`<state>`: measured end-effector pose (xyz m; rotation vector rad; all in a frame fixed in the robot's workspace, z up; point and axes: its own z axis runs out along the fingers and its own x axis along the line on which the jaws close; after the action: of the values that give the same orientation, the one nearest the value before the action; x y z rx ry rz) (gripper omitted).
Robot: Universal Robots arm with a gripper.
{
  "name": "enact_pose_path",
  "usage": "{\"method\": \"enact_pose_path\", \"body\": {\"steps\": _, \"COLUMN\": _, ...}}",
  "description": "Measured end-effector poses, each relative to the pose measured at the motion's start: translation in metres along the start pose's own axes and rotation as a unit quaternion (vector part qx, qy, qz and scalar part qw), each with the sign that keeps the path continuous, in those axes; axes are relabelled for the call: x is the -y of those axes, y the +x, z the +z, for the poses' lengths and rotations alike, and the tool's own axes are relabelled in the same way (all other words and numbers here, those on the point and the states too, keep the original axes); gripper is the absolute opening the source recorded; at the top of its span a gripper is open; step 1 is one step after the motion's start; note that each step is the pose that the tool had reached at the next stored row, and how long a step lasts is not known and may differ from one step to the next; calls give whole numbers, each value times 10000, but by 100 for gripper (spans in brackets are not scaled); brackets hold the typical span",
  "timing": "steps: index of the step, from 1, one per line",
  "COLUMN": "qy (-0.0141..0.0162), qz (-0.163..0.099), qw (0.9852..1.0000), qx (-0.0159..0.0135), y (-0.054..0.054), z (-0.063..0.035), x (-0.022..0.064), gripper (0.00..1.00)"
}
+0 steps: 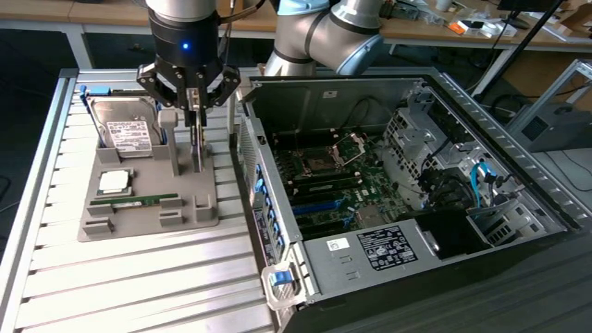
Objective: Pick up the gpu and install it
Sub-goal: 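Pick up the gpu and move the gpu toward the slot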
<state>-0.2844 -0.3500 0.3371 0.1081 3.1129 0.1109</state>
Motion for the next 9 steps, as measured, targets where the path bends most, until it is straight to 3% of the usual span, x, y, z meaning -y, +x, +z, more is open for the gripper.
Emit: {"method": "enact_pose_path", "body": {"steps": 9, "qy": 0, "qz": 0, "qw": 10000, "qx": 0, "y": -1, "z": -30, "x": -2, "gripper": 27}}
